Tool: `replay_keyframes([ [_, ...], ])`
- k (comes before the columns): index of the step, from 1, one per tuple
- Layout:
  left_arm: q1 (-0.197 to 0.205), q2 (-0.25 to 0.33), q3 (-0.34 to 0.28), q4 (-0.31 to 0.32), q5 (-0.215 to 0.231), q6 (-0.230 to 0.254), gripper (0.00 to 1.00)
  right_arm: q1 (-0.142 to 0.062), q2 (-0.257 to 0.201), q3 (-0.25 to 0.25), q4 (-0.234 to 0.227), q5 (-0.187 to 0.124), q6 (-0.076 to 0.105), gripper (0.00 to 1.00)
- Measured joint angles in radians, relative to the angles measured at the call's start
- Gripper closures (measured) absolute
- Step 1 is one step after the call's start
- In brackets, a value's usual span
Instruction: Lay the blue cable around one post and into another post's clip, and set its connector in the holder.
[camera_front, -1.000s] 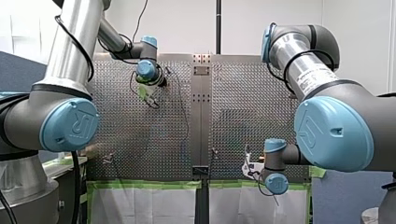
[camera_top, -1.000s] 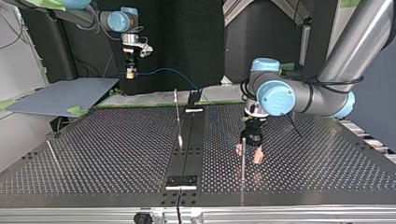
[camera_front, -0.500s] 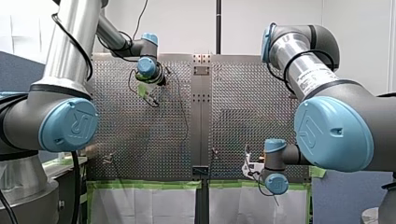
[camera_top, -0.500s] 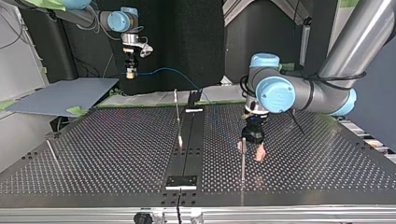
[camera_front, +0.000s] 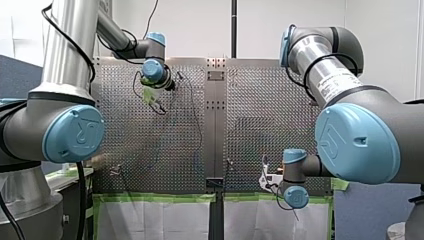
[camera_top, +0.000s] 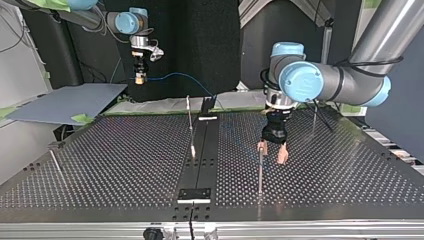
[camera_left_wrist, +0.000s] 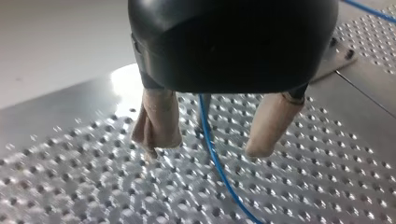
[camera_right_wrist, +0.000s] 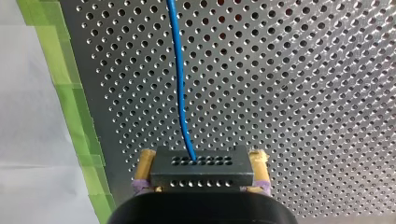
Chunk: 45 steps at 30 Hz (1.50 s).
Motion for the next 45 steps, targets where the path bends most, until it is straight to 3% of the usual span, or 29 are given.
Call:
replay_keyframes([
  [4, 0.012, 0.036, -0.036, 0.036, -0.009, -0.01, 0.0, 0.0, 0.0, 0.0, 0.0, -0.001, 0.001, 0.98],
  [8, 0.023, 0.076, -0.077, 0.052, -0.042, 0.017, 0.0, -0.001, 0.0, 0.0, 0.003, -0.001, 0.002, 0.98],
  [19, 0.016, 0.169, -0.153, -0.026, -0.133, 0.107, 0.0, -0.006, 0.0, -0.004, 0.007, -0.002, 0.006, 0.98],
  [28, 0.008, 0.244, -0.095, -0.1, -0.208, 0.182, 0.0, -0.006, 0.0, -0.014, 0.019, -0.001, 0.005, 0.98],
  [33, 0.009, 0.287, -0.05, -0.146, -0.246, 0.228, 0.0, -0.006, 0.0, -0.032, 0.049, 0.002, 0.0, 0.98],
  [37, 0.006, 0.288, -0.016, -0.18, -0.234, 0.262, 0.0, -0.006, 0.0, -0.041, 0.063, 0.002, -0.003, 0.98],
  [45, -0.008, 0.232, 0.056, -0.251, -0.168, 0.333, 0.0, -0.007, 0.0, -0.046, 0.071, 0.003, -0.009, 0.98],
])
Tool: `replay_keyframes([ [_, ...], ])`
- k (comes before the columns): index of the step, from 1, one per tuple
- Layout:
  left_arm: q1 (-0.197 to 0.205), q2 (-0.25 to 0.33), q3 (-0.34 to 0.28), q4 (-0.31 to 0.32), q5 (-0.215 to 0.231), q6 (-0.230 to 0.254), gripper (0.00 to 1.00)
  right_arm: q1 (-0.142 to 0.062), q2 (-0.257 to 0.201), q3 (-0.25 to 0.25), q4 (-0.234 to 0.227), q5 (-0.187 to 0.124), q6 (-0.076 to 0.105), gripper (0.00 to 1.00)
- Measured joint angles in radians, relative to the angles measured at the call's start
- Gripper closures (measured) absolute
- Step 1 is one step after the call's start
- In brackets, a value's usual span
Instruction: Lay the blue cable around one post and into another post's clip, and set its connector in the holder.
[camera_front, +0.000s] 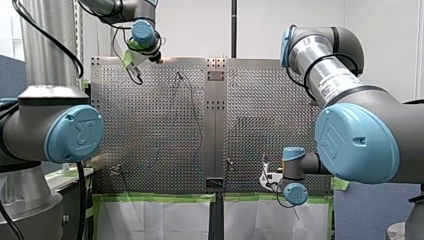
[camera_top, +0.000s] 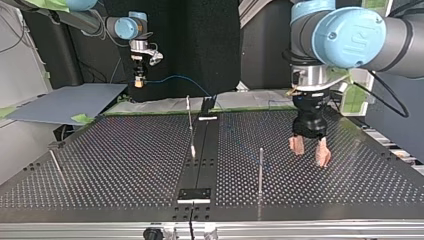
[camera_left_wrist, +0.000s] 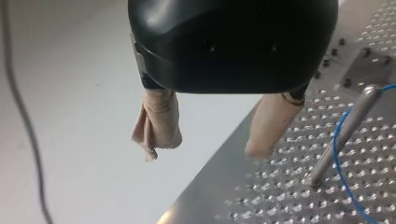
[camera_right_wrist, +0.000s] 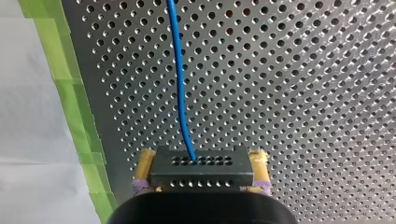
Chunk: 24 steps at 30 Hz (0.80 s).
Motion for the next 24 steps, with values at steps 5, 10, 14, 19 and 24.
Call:
replay_keyframes([
  [5, -0.005, -0.008, 0.044, -0.044, 0.019, 0.044, 0.0, 0.0, 0.0, 0.0, 0.002, 0.0, -0.006, 0.98],
  [10, -0.011, -0.008, 0.085, -0.086, 0.014, 0.085, 0.0, 0.0, 0.0, 0.0, 0.005, 0.0, -0.006, 0.98],
  [14, -0.018, -0.008, 0.116, -0.116, 0.01, 0.116, 0.0, 0.001, 0.0, 0.0, 0.009, 0.0, -0.007, 0.98],
  [19, -0.027, -0.008, 0.137, -0.153, 0.008, 0.153, 0.0, 0.001, 0.0, 0.0, 0.01, 0.0, -0.007, 0.98],
  [24, -0.036, -0.008, 0.14, -0.2, -0.004, 0.2, 0.0, 0.001, 0.0, 0.0, 0.011, 0.0, -0.007, 0.98],
])
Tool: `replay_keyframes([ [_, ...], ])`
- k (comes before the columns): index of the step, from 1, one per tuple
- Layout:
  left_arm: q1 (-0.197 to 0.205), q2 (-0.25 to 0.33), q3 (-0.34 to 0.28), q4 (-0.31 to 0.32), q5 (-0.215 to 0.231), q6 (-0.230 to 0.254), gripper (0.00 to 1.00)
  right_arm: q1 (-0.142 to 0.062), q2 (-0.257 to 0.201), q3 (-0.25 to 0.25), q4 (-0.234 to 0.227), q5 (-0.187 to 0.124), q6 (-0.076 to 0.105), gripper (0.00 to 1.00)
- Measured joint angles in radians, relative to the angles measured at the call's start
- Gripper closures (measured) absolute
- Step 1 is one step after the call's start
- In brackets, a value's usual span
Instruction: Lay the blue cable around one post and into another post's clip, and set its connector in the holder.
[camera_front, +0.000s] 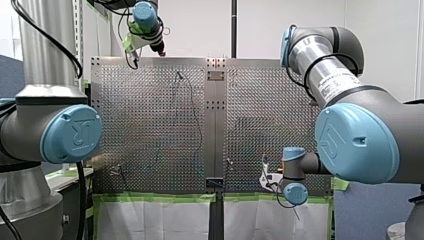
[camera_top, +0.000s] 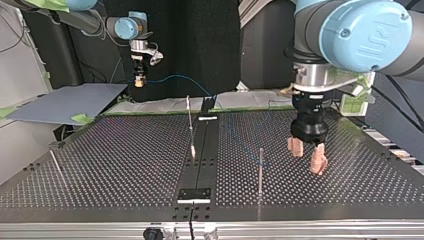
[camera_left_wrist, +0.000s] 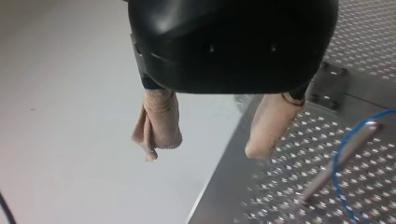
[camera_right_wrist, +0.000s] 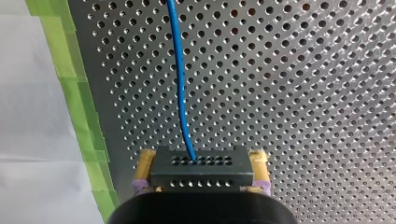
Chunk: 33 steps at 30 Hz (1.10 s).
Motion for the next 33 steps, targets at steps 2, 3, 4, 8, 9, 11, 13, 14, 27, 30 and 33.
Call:
replay_keyframes([
  [2, -0.002, 0.0, 0.0, -0.021, -0.005, 0.021, 0.0, 0.0, 0.0, 0.0, 0.0, 0.0, 0.0, 0.98],
  [3, -0.003, 0.0, 0.0, -0.03, -0.006, 0.03, 0.0, 0.0, 0.0, 0.0, 0.001, 0.0, 0.0, 0.98],
  [4, -0.003, 0.0, 0.0, -0.04, -0.007, 0.039, 0.0, 0.0, 0.0, 0.0, 0.001, 0.0, 0.0, 0.98],
  [8, -0.009, 0.0, 0.001, -0.083, -0.009, 0.082, 0.0, 0.0, 0.0, 0.0, 0.001, 0.0, 0.0, 0.98],
  [9, -0.01, 0.0, 0.001, -0.091, -0.009, 0.091, 0.0, 0.0, 0.0, 0.0, 0.001, 0.0, 0.0, 0.98],
  [11, -0.013, 0.0, 0.0, -0.113, -0.01, 0.112, 0.0, 0.0, 0.0, 0.0, 0.001, 0.0, 0.0, 0.98],
  [13, -0.015, 0.0, 0.0, -0.13, -0.013, 0.13, 0.0, 0.0, 0.0, 0.0, 0.001, 0.0, 0.0, 0.98],
  [14, -0.016, 0.0, 0.0, -0.143, -0.017, 0.142, 0.0, 0.0, 0.0, 0.0, 0.001, 0.0, 0.0, 0.98],
  [27, -0.03, 0.0, 0.0, -0.196, -0.03, 0.255, 0.0, 0.001, 0.0, 0.0, 0.001, 0.0, 0.0, 0.98],
  [30, -0.033, 0.0, 0.0, -0.197, -0.03, 0.28, 0.0, 0.002, 0.0, 0.0, 0.001, 0.0, 0.0, 0.98],
  [33, -0.036, 0.0, 0.0, -0.197, -0.032, 0.305, 0.0, 0.002, 0.0, 0.0, 0.001, 0.0, 0.0, 0.98],
])
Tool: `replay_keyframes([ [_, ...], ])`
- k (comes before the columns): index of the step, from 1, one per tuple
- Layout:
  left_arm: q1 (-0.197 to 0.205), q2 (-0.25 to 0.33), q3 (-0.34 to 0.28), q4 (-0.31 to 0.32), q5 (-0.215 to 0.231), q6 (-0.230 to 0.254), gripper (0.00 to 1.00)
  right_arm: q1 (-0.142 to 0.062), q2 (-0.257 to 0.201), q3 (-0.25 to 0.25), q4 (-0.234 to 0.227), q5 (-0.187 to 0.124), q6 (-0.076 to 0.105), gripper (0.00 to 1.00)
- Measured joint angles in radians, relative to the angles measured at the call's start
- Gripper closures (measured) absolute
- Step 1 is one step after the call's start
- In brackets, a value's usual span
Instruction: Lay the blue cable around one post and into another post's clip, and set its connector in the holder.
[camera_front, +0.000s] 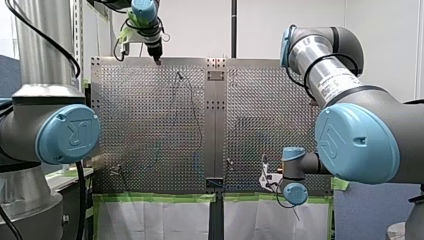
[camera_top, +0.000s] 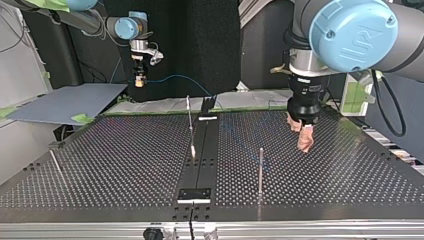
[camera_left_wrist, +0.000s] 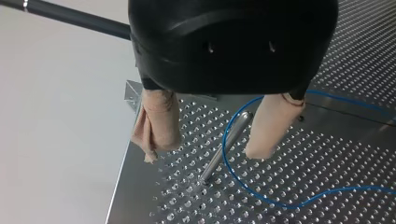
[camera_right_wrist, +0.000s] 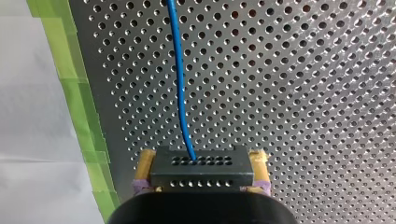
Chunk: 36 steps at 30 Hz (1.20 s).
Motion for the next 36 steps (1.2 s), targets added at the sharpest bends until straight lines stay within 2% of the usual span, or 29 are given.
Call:
replay_keyframes([
  [26, -0.011, 0.0, 0.0, 0.0, -0.007, 0.215, 0.0, 0.0, 0.0, 0.0, -0.001, 0.0, 0.0, 0.98],
  [36, -0.013, 0.0, 0.0, 0.0, -0.007, 0.227, 0.0, 0.0, 0.0, 0.0, 0.0, 0.0, 0.0, 0.98],
])
